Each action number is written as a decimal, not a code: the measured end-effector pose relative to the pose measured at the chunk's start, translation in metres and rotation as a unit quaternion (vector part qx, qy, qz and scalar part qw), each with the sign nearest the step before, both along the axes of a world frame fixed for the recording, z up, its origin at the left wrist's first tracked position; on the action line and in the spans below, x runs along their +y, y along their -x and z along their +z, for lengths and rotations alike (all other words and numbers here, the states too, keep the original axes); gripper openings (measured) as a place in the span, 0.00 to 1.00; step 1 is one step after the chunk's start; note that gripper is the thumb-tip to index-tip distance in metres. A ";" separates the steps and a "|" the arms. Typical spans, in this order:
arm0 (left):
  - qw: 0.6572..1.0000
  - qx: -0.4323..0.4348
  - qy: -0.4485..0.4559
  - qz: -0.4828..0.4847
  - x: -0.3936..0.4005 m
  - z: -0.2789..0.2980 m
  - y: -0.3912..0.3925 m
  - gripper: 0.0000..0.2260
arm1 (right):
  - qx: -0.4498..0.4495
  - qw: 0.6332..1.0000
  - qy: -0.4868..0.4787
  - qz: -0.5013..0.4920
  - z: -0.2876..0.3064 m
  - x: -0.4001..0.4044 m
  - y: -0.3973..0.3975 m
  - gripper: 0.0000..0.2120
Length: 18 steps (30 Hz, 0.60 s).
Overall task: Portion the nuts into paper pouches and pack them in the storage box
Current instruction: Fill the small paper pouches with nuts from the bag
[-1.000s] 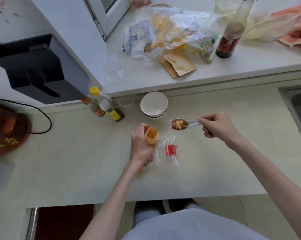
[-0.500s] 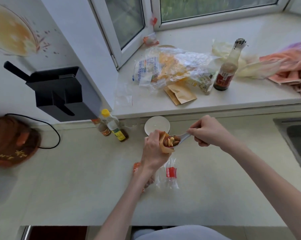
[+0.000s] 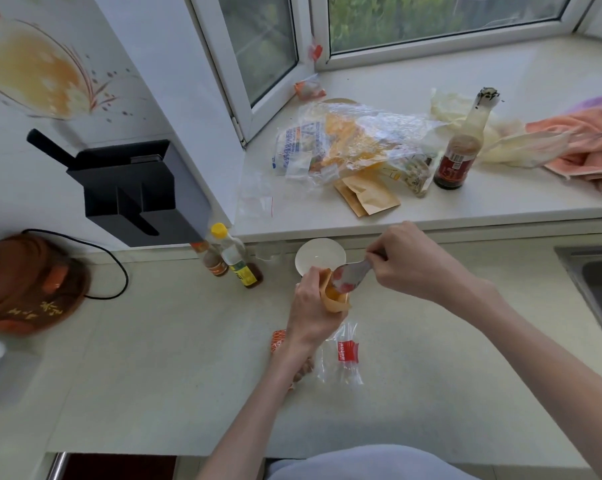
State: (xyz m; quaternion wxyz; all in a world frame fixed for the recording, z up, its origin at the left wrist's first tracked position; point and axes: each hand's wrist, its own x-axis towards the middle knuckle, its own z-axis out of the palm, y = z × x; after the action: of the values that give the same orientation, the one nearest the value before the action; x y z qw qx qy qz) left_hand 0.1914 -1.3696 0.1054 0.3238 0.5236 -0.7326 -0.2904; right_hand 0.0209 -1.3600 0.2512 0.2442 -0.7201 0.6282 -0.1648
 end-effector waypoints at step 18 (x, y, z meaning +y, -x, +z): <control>0.995 0.050 -0.077 0.025 -0.008 0.010 -0.038 0.22 | -0.059 0.980 0.005 -0.192 -0.087 0.023 0.038 0.13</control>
State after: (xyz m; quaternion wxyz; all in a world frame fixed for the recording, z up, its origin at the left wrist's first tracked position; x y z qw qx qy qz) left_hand 0.2291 -1.3772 0.1149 0.3264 0.5497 -0.6776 -0.3635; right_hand -0.0168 -1.3372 0.1646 0.2413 -0.5765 0.7381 -0.2540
